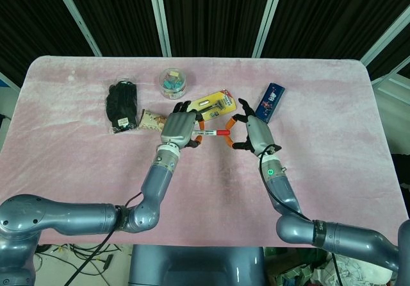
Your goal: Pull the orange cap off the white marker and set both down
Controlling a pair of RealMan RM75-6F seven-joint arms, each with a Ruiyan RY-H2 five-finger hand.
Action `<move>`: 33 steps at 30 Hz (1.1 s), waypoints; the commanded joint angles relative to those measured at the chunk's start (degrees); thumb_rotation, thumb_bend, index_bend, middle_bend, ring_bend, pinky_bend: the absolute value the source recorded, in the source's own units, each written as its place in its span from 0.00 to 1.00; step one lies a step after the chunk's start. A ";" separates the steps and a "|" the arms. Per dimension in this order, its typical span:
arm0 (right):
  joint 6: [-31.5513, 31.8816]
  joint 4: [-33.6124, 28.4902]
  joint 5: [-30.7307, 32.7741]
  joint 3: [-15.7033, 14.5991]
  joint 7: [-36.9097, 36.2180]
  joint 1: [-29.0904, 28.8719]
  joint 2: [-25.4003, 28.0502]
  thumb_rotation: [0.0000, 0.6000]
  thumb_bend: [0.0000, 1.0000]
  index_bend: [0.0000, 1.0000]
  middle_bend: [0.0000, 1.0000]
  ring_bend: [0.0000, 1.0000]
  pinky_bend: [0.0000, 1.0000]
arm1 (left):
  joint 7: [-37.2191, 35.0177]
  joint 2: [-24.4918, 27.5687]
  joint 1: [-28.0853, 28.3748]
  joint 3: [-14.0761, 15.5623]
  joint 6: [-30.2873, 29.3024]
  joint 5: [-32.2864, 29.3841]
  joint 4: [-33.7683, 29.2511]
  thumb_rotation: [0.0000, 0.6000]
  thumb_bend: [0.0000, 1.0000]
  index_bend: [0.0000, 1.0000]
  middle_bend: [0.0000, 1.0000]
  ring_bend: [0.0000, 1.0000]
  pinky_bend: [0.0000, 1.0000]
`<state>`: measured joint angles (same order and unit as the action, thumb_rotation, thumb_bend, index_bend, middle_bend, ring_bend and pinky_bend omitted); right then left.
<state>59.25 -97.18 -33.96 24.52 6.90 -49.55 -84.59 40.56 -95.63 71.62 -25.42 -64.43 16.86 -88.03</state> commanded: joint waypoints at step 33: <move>-0.13 0.00 0.51 0.24 0.81 -0.17 -0.42 1.00 0.36 0.68 0.00 0.09 0.16 | 0.25 -0.24 -0.12 0.12 0.20 -0.01 0.41 1.00 0.48 0.71 0.31 0.00 0.00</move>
<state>59.12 -97.18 -33.46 24.76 7.70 -49.73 -85.02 40.81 -95.86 71.50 -25.30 -64.23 16.85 -87.62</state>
